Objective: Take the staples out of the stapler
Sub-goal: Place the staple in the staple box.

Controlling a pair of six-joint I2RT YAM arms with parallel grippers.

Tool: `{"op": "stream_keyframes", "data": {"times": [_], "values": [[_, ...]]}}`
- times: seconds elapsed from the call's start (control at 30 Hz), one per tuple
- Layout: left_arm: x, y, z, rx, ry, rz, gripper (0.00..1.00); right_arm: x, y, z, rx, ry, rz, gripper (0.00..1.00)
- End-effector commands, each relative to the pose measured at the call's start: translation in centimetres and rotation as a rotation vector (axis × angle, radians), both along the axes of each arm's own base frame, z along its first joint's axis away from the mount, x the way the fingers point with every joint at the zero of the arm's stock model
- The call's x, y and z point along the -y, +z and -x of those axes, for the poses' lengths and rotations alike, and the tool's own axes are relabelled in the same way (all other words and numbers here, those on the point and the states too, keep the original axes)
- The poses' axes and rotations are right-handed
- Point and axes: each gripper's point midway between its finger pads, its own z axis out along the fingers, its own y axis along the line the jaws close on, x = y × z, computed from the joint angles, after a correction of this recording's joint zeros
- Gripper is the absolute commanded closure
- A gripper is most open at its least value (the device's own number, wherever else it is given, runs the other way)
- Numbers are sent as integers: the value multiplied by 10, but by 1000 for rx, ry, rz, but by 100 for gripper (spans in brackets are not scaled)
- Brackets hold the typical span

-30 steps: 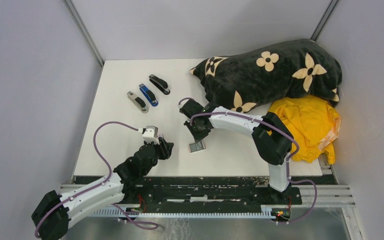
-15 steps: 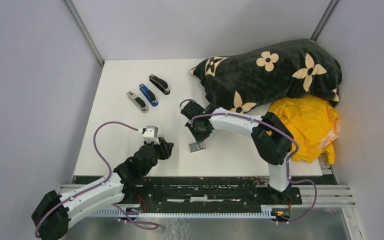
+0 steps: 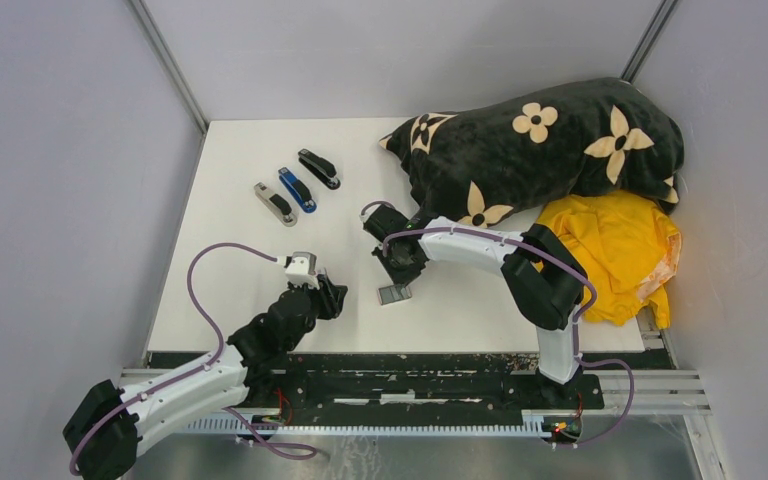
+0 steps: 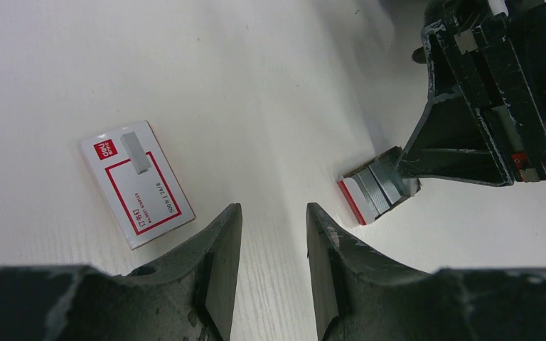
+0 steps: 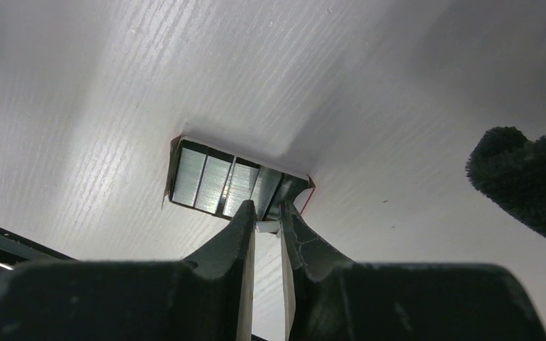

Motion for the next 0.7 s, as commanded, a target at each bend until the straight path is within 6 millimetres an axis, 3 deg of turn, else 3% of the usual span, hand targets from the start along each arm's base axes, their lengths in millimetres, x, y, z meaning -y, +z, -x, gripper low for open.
{"op": "stream_keyframes", "data": {"times": [0.0, 0.67], "values": [[0, 16, -9, 61, 14, 8, 54, -5, 3, -2, 19, -14, -21, 79], [0, 17, -9, 64, 15, 11, 54, -6, 6, -1, 12, -11, -31, 69]]}}
